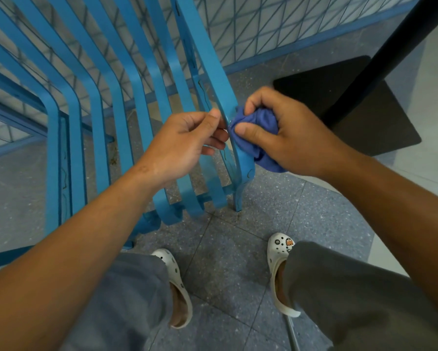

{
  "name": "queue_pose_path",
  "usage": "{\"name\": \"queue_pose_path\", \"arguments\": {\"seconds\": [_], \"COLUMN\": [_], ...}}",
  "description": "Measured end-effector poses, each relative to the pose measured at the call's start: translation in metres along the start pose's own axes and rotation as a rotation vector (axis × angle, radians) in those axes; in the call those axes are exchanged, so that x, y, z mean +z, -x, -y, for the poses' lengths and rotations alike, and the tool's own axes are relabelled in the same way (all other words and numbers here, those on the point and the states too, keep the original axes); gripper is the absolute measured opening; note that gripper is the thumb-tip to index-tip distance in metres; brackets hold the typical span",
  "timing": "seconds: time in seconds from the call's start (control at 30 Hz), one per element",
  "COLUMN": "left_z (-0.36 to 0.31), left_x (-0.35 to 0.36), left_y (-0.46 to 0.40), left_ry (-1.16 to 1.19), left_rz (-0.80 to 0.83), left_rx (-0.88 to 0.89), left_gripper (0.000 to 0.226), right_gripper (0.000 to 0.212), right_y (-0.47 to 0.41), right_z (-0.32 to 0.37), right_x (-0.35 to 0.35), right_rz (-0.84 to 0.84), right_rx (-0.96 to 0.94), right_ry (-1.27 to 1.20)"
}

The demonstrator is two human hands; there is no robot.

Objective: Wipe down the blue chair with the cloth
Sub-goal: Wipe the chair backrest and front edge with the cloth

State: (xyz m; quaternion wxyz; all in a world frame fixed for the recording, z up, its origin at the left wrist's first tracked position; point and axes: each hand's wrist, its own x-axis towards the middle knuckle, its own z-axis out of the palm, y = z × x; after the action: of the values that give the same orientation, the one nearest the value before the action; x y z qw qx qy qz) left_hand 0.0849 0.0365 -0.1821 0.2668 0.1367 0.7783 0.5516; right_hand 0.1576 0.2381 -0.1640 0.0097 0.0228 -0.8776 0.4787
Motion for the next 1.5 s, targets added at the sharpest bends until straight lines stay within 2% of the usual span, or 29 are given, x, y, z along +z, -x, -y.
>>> {"name": "queue_pose_path", "arguments": {"seconds": [0.2, 0.37, 0.5, 0.6, 0.77, 0.93, 1.17, 1.3, 1.43, 1.5], "left_z": [0.0, 0.007, 0.015, 0.017, 0.017, 0.019, 0.027, 0.024, 0.022, 0.022], "left_x": [0.001, 0.005, 0.008, 0.008, 0.009, 0.01, 0.011, 0.015, 0.019, 0.021], "left_y": [0.0, 0.008, 0.01, 0.008, 0.007, 0.008, 0.017, 0.016, 0.017, 0.018], "left_ry": [-0.012, -0.186, -0.37, -0.369, -0.387, -0.404, -0.438, -0.398, -0.403, -0.401], "left_rz": [0.022, 0.13, 0.137, 0.124, 0.108, 0.108, 0.112, 0.061, 0.048, 0.06], "left_rx": [0.016, 0.127, 0.225, 0.248, 0.277, 0.279, 0.294, 0.297, 0.302, 0.291], "left_gripper": [0.04, 0.044, 0.038, 0.033, 0.025, 0.032, 0.016, 0.027, 0.025, 0.025], "right_gripper": [0.023, 0.021, 0.025, 0.026, 0.03, 0.025, 0.023, 0.028, 0.028, 0.03], "right_y": [0.012, 0.024, 0.026, 0.029, 0.035, 0.039, 0.037, 0.041, 0.047, 0.049], "right_z": [-0.018, -0.04, -0.045, -0.041, -0.047, -0.056, -0.04, -0.042, -0.05, -0.054], "right_x": [-0.002, -0.004, -0.017, -0.01, 0.022, 0.02, 0.001, 0.023, 0.033, 0.035], "right_rz": [0.191, 0.393, 0.272, 0.226, 0.203, 0.332, 0.21, 0.187, 0.094, 0.117], "right_rx": [0.085, 0.116, 0.113, 0.078, 0.026, 0.038, -0.012, 0.028, 0.027, 0.037], "right_ry": [0.079, 0.232, 0.146, 0.072, 0.089, 0.255, 0.06, 0.095, 0.104, 0.172]}}
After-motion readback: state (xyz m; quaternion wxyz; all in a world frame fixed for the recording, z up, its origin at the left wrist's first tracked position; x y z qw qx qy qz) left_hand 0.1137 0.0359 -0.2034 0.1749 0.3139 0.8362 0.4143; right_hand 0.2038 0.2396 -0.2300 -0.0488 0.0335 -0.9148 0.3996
